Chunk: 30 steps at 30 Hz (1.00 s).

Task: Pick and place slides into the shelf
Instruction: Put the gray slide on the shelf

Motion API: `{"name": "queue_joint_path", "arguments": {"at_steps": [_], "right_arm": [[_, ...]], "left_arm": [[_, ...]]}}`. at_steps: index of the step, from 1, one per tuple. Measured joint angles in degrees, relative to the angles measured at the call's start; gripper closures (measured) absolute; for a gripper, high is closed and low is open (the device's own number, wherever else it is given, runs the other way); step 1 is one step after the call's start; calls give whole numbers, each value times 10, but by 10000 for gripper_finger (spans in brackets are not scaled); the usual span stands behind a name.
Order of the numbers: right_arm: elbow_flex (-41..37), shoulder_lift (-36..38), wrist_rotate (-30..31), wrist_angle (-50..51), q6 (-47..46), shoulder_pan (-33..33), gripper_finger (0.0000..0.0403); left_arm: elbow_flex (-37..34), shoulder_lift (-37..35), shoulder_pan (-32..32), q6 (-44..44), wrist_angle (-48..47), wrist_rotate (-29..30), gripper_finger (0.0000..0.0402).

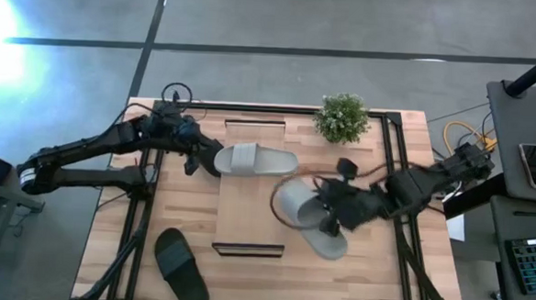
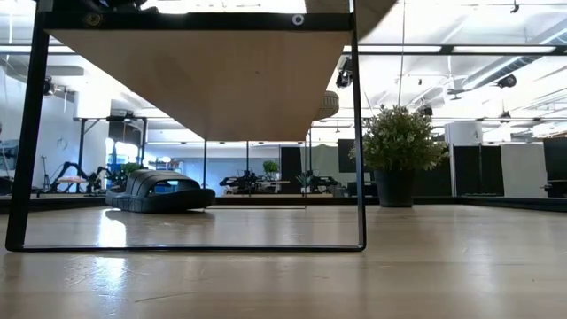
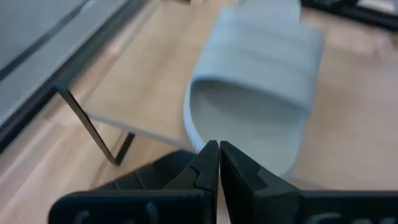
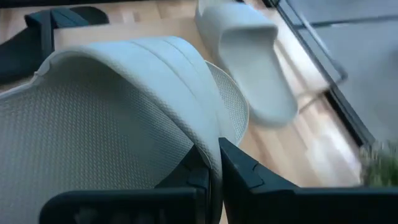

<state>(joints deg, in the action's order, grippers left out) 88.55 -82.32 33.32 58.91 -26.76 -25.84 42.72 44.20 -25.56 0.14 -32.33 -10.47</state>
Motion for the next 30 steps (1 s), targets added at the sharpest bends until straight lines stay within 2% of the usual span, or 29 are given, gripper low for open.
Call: {"name": "queue_joint_path", "arguments": {"at_steps": [3, 9, 11, 14, 18, 25, 30], "right_arm": [[1, 0, -92, -57, 79, 51, 390], [-3, -30, -293, -168, 194, 143, 390], [5, -52, -354, -184, 221, 163, 390], [34, -92, -420, -191, 261, 183, 390], [85, -152, -454, -190, 332, 199, 390], [196, -244, -453, -185, 449, 219, 390], [267, -301, -454, -119, 496, 225, 390]], "left_arm": [[14, -23, 0, 41, 1, -11, 402], [22, -58, 0, 177, 12, -165, 402], [22, -63, 2, 231, 27, -196, 402], [21, -69, 2, 280, 49, -212, 402], [21, -82, 4, 280, 72, -211, 402], [21, -100, 4, 265, 79, -207, 402], [21, -117, 4, 265, 78, -207, 402]]}}
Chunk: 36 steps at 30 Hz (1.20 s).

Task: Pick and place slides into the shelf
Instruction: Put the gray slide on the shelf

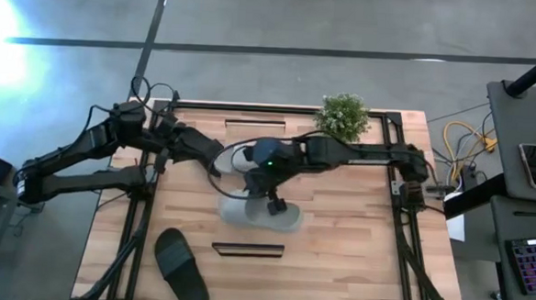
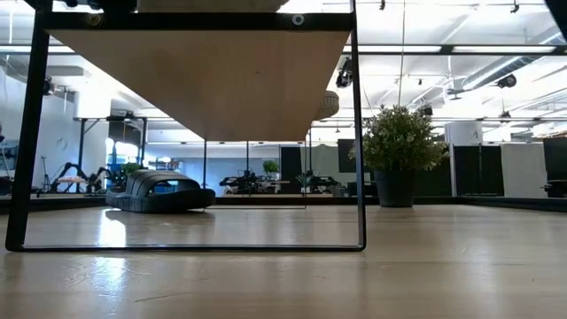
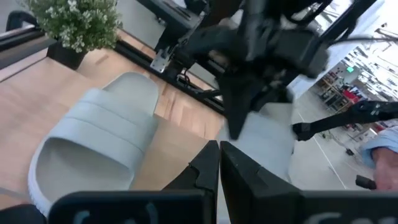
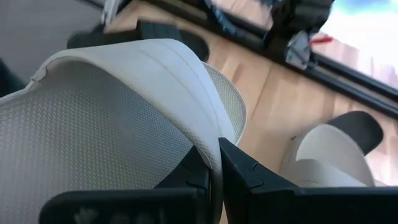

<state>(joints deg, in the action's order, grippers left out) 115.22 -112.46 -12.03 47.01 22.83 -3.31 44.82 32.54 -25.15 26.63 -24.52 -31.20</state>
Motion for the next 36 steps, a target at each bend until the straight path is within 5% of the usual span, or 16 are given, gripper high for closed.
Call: {"name": "queue_joint_path", "arguments": {"at_steps": [11, 25, 36], "right_arm": [[72, -76, 28, 41, 53, 1, 381], [70, -71, 56, 107, 40, 1, 238], [74, -57, 93, 222, -32, 3, 214]], "left_arm": [[-1, -11, 0, -8, 0, 1, 402], [-2, 4, 1, -36, -5, 2, 402], [-2, 24, 1, -50, -5, 2, 402]]}}
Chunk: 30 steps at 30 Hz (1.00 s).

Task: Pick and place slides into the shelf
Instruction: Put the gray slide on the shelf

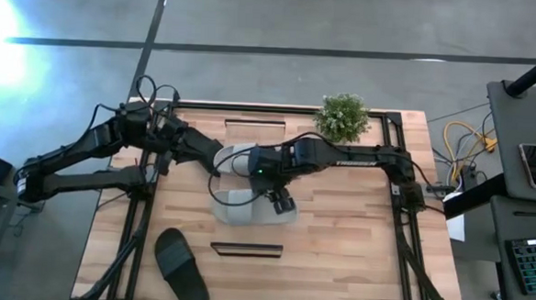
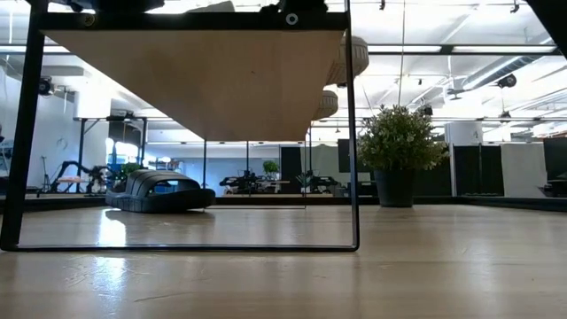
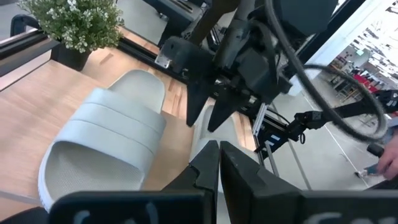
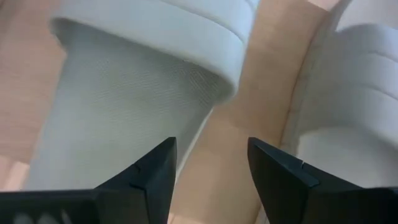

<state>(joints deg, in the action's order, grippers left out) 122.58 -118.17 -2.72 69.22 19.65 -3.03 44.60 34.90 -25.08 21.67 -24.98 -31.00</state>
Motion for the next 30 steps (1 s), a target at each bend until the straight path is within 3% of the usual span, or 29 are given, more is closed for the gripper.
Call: {"name": "queue_joint_path", "arguments": {"at_steps": [6, 12, 21, 30], "right_arm": [[0, 41, 18, 28, -94, 1, 225], [-9, 82, 24, 76, -265, 2, 273], [-34, 71, -39, 57, -369, -17, 383], [-47, 71, -40, 50, -460, -44, 392]], "left_arm": [[0, -1, 6, 3, -1, -2, 402], [0, -23, 49, 40, -40, 1, 402], [0, -12, 192, 74, -42, 82, 402], [0, 48, 327, 79, -63, 132, 402]]}}
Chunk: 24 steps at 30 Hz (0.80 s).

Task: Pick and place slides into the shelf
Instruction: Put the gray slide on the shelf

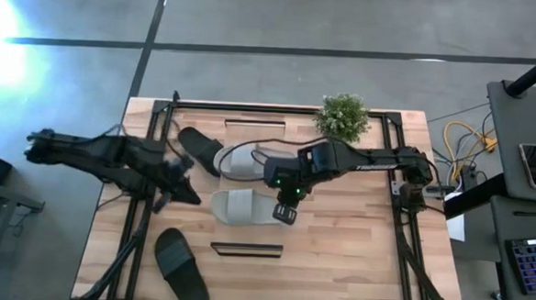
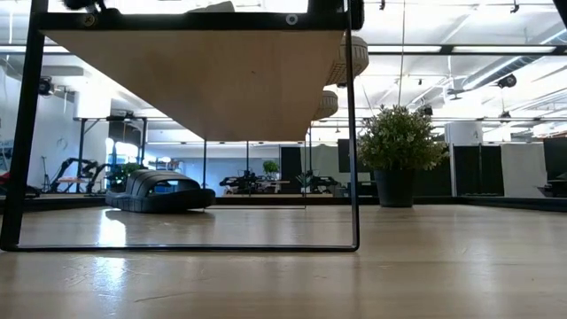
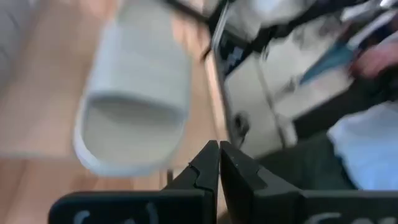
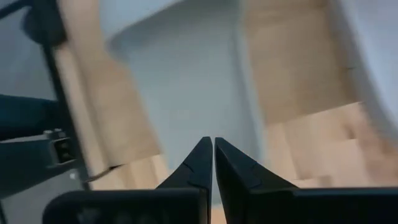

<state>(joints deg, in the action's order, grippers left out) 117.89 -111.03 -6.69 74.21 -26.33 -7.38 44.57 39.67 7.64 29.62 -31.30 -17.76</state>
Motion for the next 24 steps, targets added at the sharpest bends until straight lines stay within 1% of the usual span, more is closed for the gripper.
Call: {"name": "queue_joint_path", "arguments": {"at_steps": [3, 6, 10, 15, 17, 21, 24], "right_arm": [[0, 1, -17, -8, -31, -13, 392], [0, 1, -17, -8, -68, -25, 392], [0, 1, -17, -13, -120, -41, 392], [-4, 1, -16, -27, -179, -65, 392], [-5, 1, -8, -28, -197, -74, 392], [-16, 1, -7, -28, -238, -85, 392], [-35, 1, 9, -33, -294, -87, 392]], "left_arm": [[-1, 17, 32, -2, -8, 4, 402], [-2, 32, 56, -2, -17, 6, 402], [-7, 50, 81, -5, -17, 31, 402], [-21, 73, 108, -5, 19, 36, 402], [-27, 85, 118, -5, 36, 50, 402], [-27, 114, 140, -3, 38, 84, 402], [-22, 132, 157, 1, 38, 118, 402]]}}
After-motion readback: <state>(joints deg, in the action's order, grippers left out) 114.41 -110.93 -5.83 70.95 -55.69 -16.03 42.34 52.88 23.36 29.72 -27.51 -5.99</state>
